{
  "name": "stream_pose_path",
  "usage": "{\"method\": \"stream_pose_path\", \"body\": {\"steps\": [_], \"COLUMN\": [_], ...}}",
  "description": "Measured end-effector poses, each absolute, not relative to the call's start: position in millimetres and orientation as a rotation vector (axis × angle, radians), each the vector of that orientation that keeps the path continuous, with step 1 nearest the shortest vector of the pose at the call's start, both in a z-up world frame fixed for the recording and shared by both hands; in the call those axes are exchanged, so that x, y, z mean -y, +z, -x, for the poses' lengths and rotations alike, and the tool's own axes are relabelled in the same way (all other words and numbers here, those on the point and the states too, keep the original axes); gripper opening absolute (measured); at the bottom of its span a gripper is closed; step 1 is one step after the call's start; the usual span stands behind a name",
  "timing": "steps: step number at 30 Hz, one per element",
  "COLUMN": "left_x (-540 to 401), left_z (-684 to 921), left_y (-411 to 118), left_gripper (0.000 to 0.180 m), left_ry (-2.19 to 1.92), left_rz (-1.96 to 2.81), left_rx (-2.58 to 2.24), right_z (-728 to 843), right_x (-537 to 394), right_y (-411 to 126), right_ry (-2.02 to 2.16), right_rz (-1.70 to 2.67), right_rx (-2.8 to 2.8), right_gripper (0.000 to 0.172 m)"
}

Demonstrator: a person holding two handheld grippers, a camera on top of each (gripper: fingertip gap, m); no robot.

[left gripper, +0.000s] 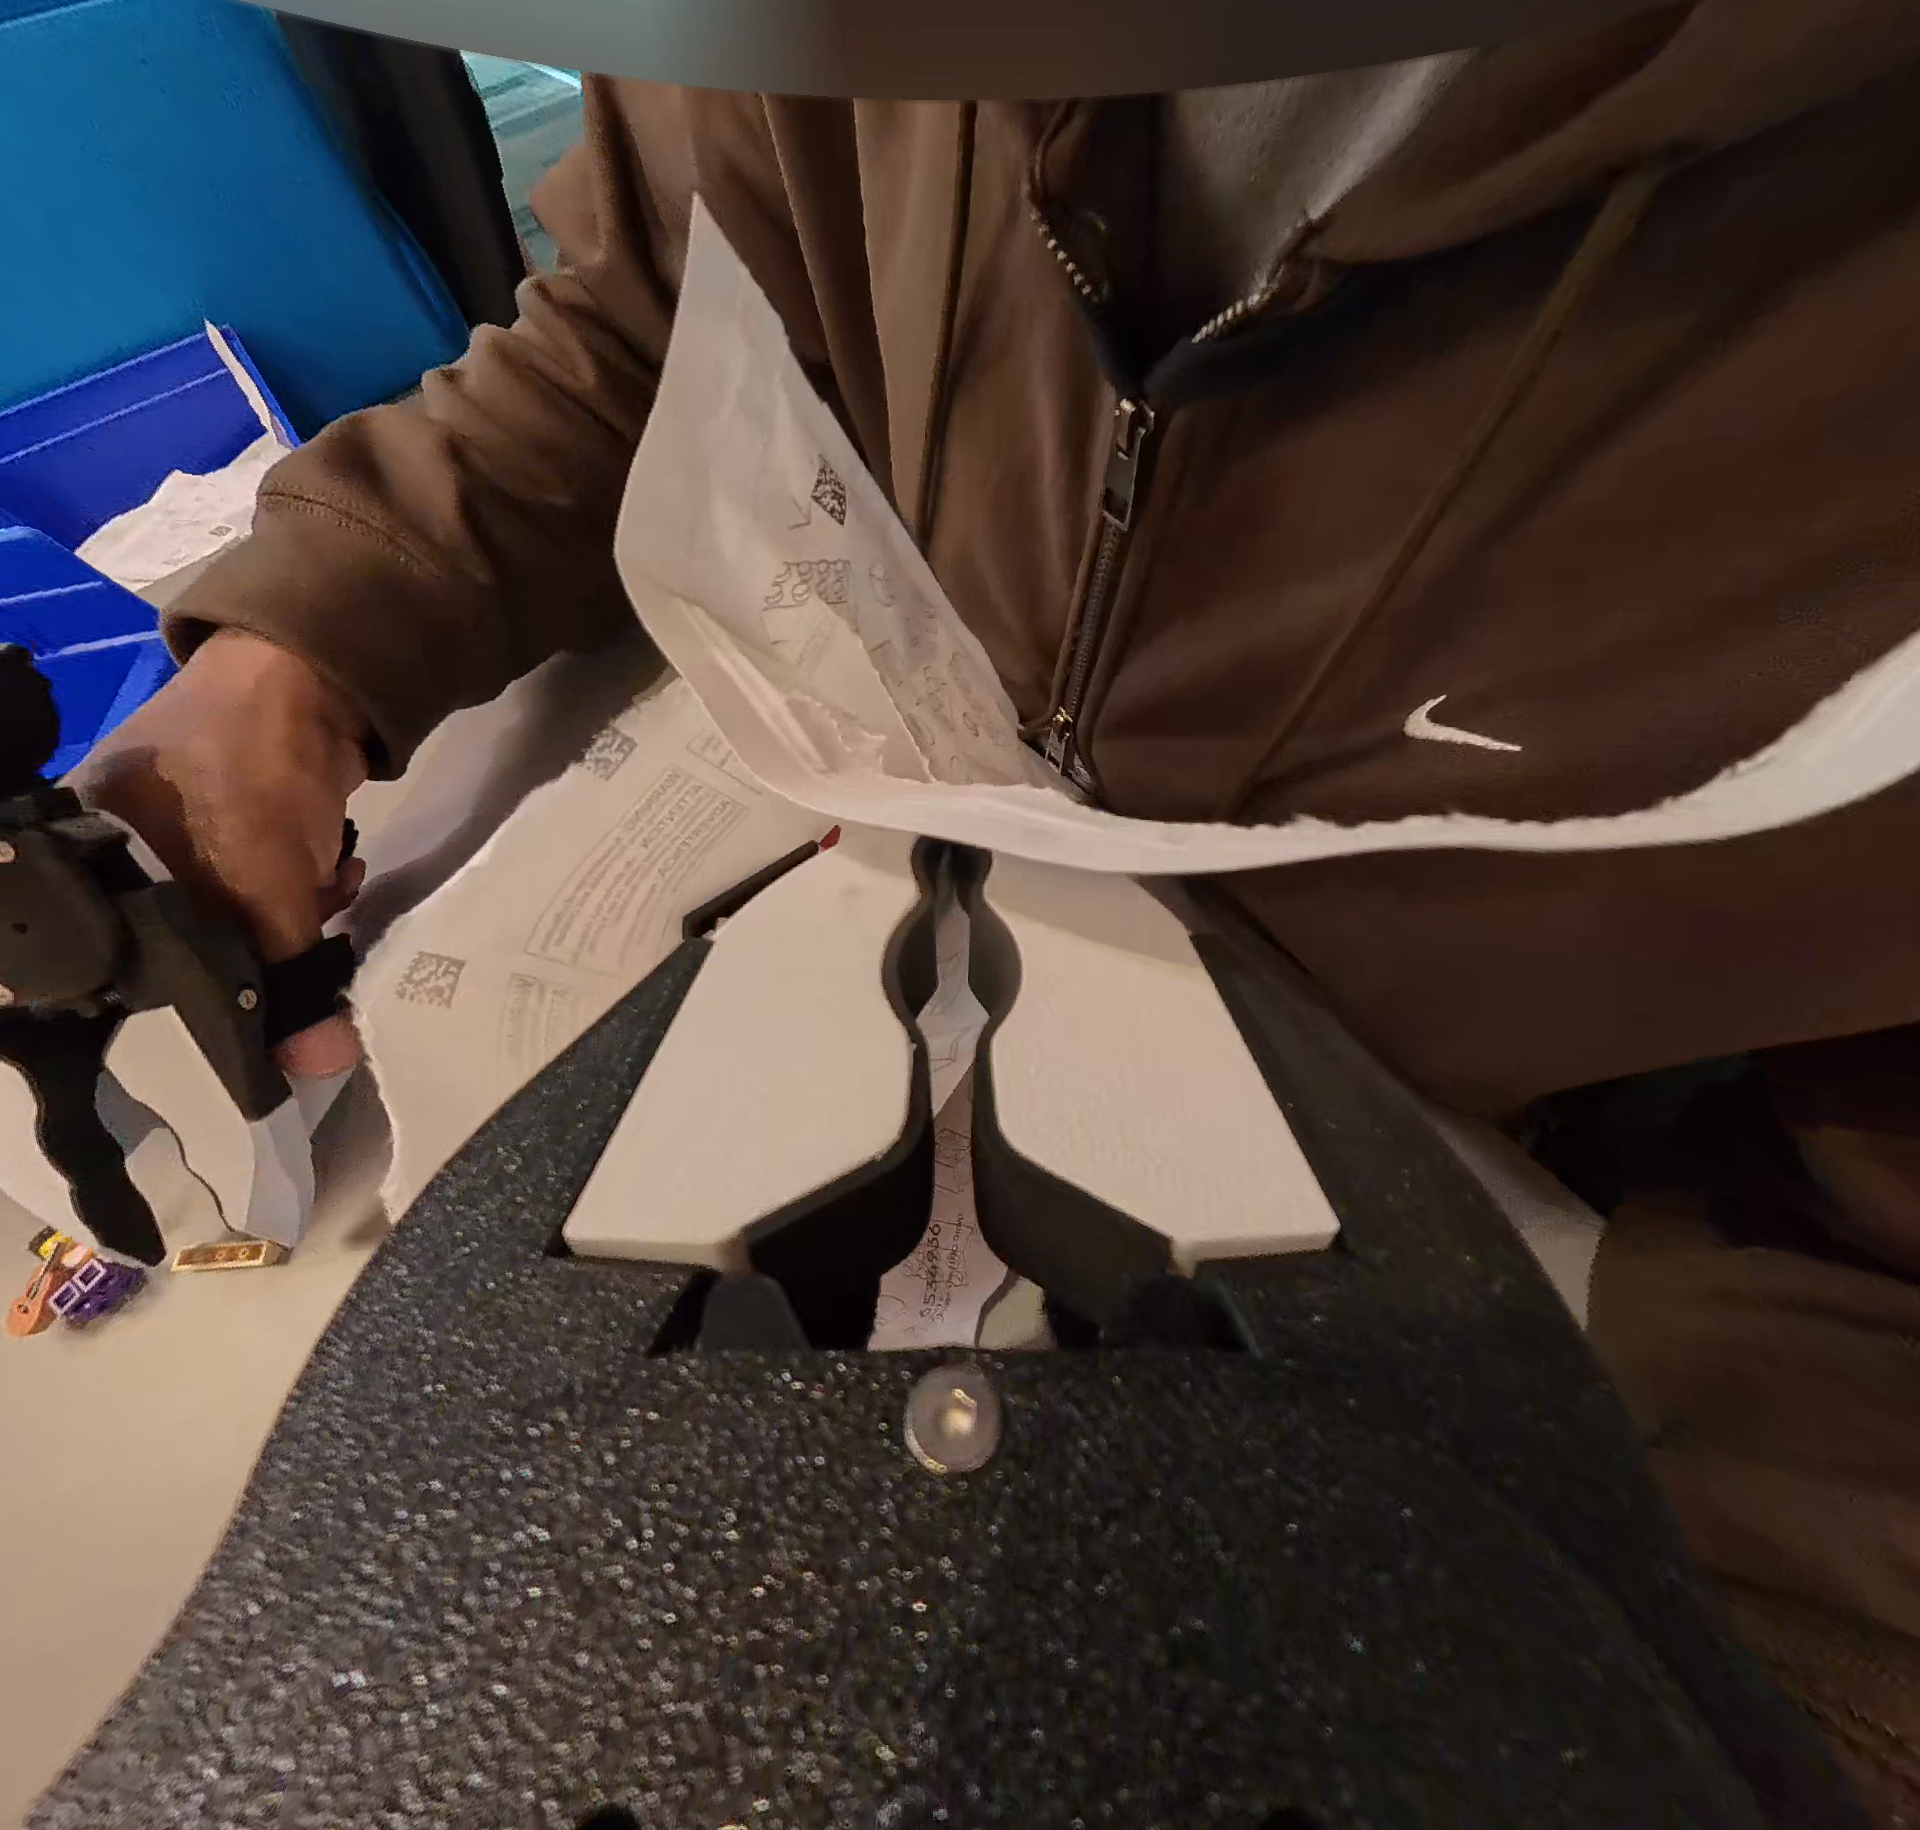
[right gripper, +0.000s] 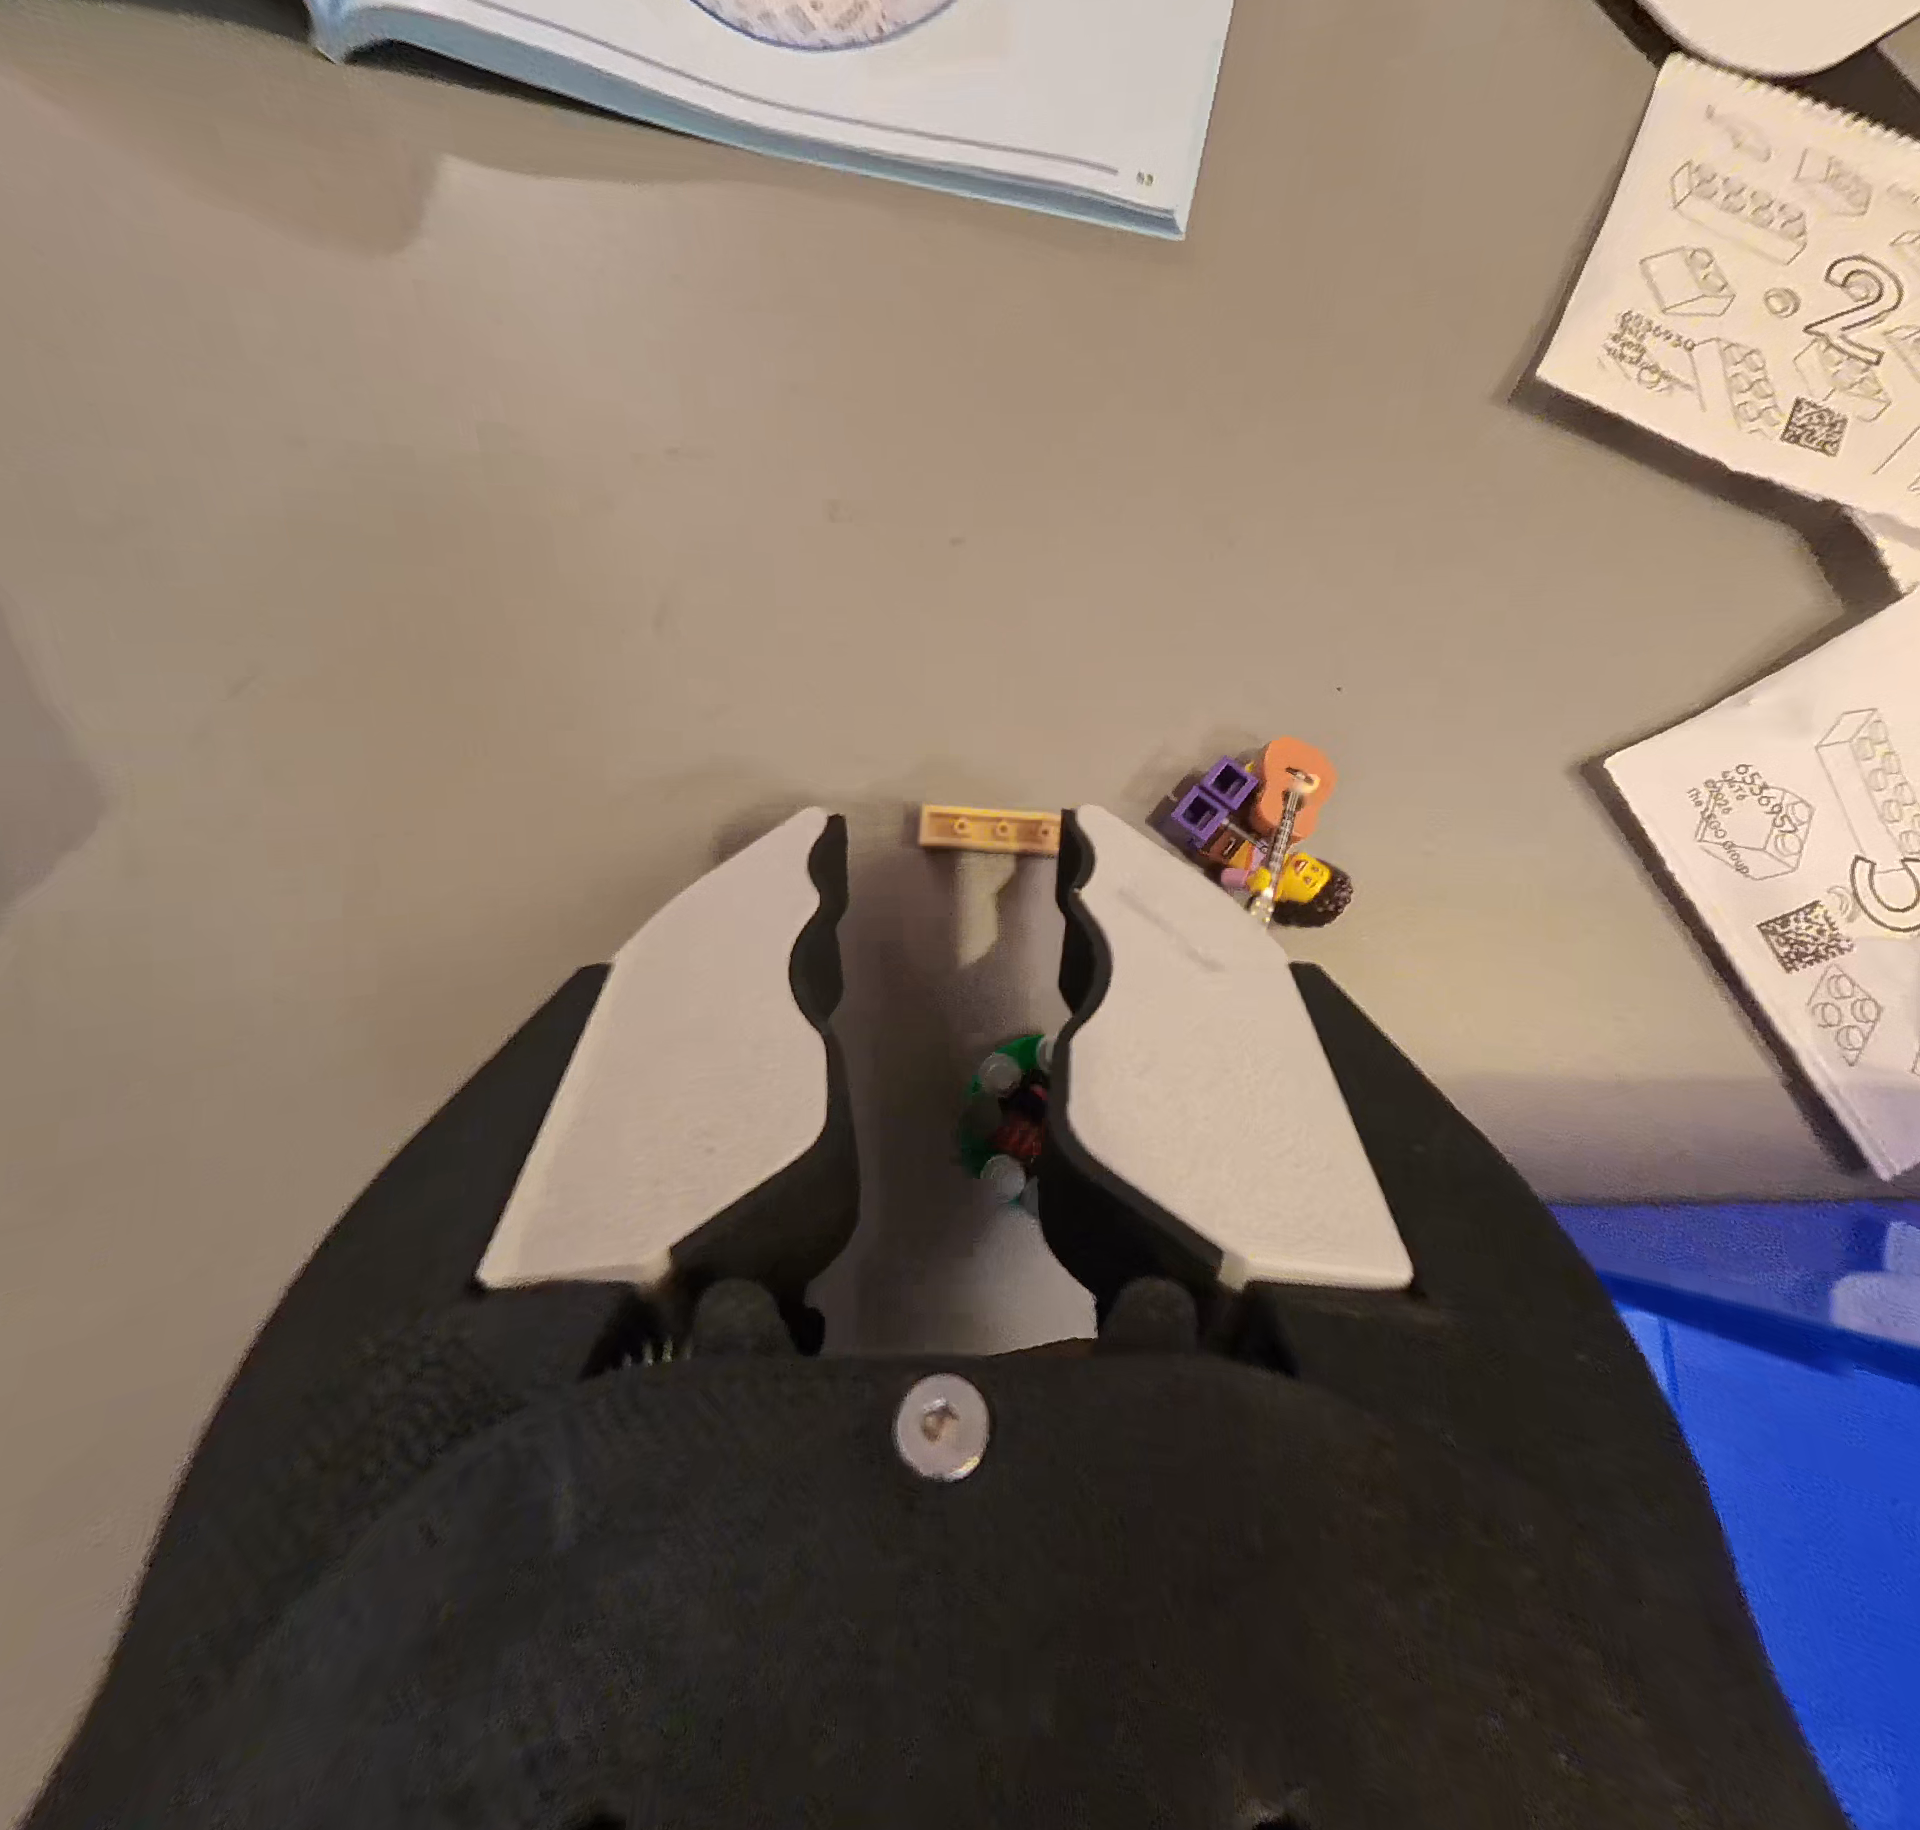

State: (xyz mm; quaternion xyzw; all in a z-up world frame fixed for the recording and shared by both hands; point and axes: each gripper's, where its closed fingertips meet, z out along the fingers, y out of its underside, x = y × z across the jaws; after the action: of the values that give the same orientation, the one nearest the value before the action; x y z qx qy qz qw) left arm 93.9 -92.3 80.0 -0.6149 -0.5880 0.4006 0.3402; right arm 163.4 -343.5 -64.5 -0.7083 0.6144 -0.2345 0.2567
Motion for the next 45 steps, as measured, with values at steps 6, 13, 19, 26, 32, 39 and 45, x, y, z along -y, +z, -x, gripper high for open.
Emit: {"method": "stream_pose_path", "body": {"steps": [6,13,19,26,32,39,45], "left_x": [87.4,95.1,100.2,103.4,105.1,115.3,133.6], "left_z": [-96.1,-97.4,-96.4,-96.9,-99.1,-108.5,-108.9], "left_y": [79.6,76.9,76.2,76.7,76.8,78.6,80.4], "left_gripper": [0.0,0.0,0.0,0.0,0.0,0.0,0.0], "left_ry": [1.059,1.09,1.108,1.12,1.143,1.23,1.3], "left_rz": [1.587,1.544,1.527,1.51,1.5,1.418,1.345], "left_rx": [1.528,1.549,1.553,1.548,1.568,1.634,1.665], "right_z": [-166.4,-168.4,-165.2,-130.9,-133.3,-80.4,-43.8], "right_x": [349.1,345.3,291.8,184.2,182.0,202.9,176.8], "right_y": [-76.0,-71.8,14.1,108.9,93.8,95.4,55.0], "right_ry": [-0.613,-0.626,-0.637,-0.491,-0.475,-0.458,-0.354], "right_rz": [1.944,1.941,1.818,1.748,1.759,1.453,1.303], "right_rx": [-1.738,-1.73,-1.382,-0.92,-0.983,-1.088,-1.198], "right_gripper": [0.04,0.033,0.033,0.033,0.046,0.06,0.078]}}
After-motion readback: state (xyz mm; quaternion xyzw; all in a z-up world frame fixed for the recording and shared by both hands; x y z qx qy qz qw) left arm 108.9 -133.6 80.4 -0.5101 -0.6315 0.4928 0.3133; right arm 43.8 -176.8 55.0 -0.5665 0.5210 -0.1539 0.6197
